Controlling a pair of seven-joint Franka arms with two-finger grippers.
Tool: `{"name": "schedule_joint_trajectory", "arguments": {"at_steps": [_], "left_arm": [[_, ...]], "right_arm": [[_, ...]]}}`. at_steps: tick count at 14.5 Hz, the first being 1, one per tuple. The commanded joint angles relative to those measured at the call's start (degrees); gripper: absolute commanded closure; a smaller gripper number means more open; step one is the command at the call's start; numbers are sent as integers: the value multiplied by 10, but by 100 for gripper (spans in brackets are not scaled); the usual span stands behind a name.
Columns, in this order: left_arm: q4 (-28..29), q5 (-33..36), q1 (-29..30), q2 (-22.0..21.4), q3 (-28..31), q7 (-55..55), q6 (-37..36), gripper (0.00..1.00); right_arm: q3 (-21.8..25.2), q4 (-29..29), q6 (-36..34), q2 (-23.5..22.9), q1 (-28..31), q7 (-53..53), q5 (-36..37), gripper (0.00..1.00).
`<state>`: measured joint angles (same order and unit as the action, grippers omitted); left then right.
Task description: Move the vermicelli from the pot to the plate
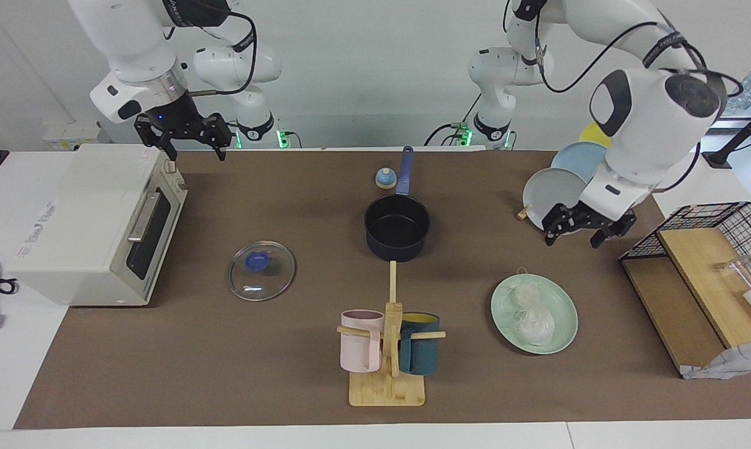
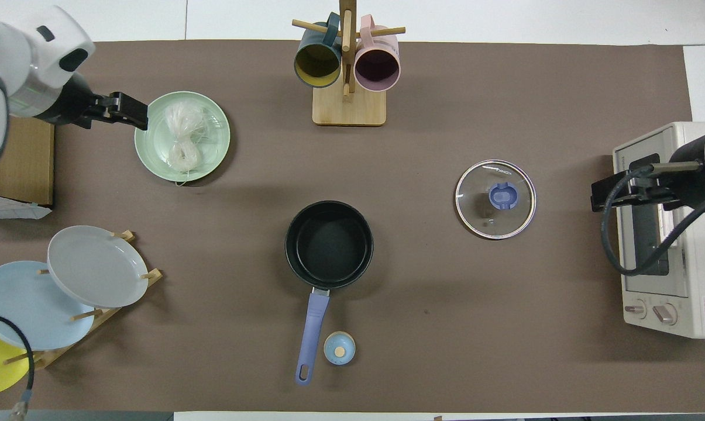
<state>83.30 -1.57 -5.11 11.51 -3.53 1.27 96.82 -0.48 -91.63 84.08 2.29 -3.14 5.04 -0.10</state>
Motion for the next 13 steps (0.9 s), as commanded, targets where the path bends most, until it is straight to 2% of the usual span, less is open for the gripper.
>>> {"name": "schedule_joint_trajectory", "arguments": {"at_steps": [1,6,13], "left_arm": [[47,18,2,-68,-3,10,-57,0],[123,18,-2,-131,-3,29,-66,0],[119,17,-13,-139,-3,42,-90,0]], "right_arm": [[10,-14,14,12,9,-19,18,0],[8,-6,14,4,1,-19,11,0],[7,-2,10,6,0,-21,11,0]]}}
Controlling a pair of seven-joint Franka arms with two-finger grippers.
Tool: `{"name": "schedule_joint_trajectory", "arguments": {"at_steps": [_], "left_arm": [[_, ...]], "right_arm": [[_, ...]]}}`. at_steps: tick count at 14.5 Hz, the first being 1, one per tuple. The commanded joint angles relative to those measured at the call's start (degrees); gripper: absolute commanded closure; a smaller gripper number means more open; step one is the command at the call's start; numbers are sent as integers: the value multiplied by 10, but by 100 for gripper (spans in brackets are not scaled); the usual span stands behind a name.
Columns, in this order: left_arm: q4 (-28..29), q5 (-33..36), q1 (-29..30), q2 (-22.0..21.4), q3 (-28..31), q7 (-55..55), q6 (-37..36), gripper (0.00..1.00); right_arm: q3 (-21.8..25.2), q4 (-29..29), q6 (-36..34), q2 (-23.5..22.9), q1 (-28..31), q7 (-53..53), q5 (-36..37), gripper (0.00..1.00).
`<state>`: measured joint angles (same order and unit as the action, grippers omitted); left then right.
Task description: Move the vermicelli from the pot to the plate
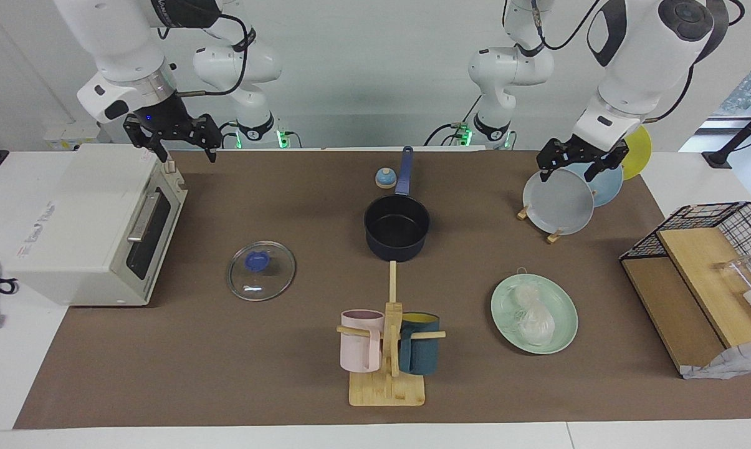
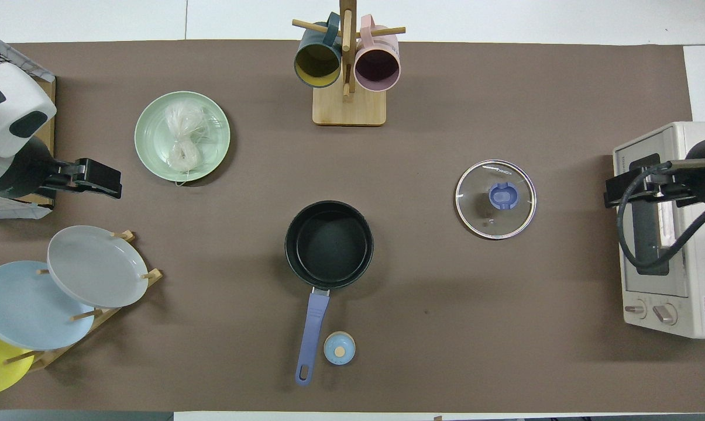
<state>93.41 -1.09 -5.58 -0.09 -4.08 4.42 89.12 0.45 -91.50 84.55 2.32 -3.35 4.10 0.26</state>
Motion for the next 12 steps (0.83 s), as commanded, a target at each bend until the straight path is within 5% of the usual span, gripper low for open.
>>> {"name": "schedule_joint_trajectory", "arguments": {"at_steps": [1,12], "left_arm": [[17,12,-8,-24,1,9,-19,0],[7,6,-1,-27,2,8,-33,0]], "right_arm": [[-3,-3,2,6,3,-11,8,0],[-5,-5,-5,12,1,-15,9,0]]}}
